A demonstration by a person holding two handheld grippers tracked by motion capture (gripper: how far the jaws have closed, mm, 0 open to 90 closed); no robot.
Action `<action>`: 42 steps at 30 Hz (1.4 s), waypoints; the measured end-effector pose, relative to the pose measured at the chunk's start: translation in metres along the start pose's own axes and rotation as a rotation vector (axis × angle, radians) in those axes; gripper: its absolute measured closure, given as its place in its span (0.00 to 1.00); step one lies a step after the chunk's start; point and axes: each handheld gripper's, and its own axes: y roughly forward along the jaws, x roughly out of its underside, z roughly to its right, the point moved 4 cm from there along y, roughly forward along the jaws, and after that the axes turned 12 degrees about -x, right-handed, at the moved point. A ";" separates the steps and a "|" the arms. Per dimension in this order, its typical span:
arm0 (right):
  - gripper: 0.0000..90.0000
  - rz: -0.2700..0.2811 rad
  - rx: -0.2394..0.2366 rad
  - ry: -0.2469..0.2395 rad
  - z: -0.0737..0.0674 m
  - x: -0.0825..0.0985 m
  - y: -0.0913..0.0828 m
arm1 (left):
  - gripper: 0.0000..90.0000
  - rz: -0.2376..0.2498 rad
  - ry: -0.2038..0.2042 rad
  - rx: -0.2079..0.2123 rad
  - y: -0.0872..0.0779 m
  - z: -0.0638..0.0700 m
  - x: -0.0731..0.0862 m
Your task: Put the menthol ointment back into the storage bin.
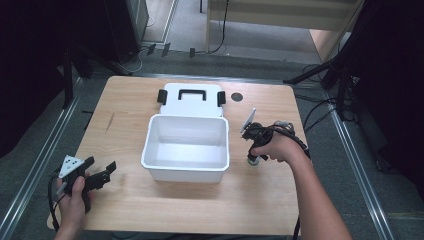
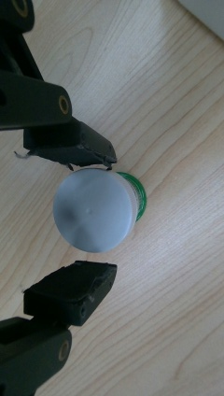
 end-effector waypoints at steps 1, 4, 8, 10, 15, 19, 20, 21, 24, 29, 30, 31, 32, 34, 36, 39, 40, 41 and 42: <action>0.47 -0.007 -0.003 0.010 0.000 0.001 0.002 | 0.16 0.000 0.000 0.000 0.000 0.000 0.000; 0.55 -0.012 -0.021 0.020 0.001 0.001 0.002 | 0.16 -0.001 0.003 0.001 0.000 0.000 0.000; 0.57 -0.009 -0.047 0.017 0.000 0.002 0.000 | 0.16 -0.001 0.003 0.001 0.000 0.000 0.000; 0.57 -0.009 -0.063 0.012 -0.001 0.003 -0.003 | 0.16 0.000 0.002 0.001 0.000 0.000 0.000; 0.57 0.006 -0.060 -0.005 -0.003 0.004 -0.019 | 0.16 0.000 0.003 0.000 0.000 0.000 0.000; 0.57 0.008 -0.065 -0.020 -0.006 0.004 -0.032 | 0.16 0.000 0.004 -0.001 0.000 0.000 0.000; 0.57 0.007 -0.063 -0.020 -0.007 0.004 -0.035 | 0.16 0.000 0.004 -0.001 0.000 0.000 0.000; 0.57 0.015 -0.066 -0.021 -0.009 0.003 -0.039 | 0.16 0.000 0.004 -0.001 0.000 0.000 0.000; 0.57 0.023 -0.070 -0.011 -0.011 0.002 -0.051 | 0.16 0.000 0.005 -0.001 0.000 0.000 0.000; 0.57 0.030 -0.075 -0.006 -0.016 -0.002 -0.072 | 0.16 0.002 0.002 -0.001 0.000 0.001 0.000; 0.57 0.032 -0.076 -0.014 -0.017 -0.003 -0.075 | 0.16 0.002 0.005 -0.001 0.000 0.000 0.000; 0.57 0.031 -0.074 -0.007 -0.019 -0.004 -0.079 | 0.16 0.001 0.006 -0.001 0.000 0.001 0.000; 0.57 0.025 -0.072 -0.013 -0.021 -0.005 -0.083 | 0.16 0.001 0.007 -0.001 0.000 0.001 0.000; 0.57 0.012 -0.069 -0.029 -0.025 -0.008 -0.089 | 0.16 0.002 0.007 0.000 0.000 0.001 0.000; 0.57 -0.001 -0.061 -0.048 -0.029 -0.012 -0.096 | 0.16 0.002 0.005 0.000 0.000 0.000 0.000; 0.57 -0.004 -0.060 -0.055 -0.037 -0.018 -0.106 | 0.16 0.002 0.006 0.000 0.000 0.001 0.000; 0.57 -0.009 -0.057 -0.056 -0.039 -0.020 -0.109 | 0.16 0.001 0.006 0.000 0.000 0.001 0.000; 0.57 -0.013 -0.051 -0.053 -0.041 -0.022 -0.112 | 0.16 0.001 0.006 0.000 0.000 0.001 0.000; 0.57 -0.015 -0.047 -0.058 -0.043 -0.024 -0.114 | 0.16 0.002 0.006 0.000 0.000 0.001 0.000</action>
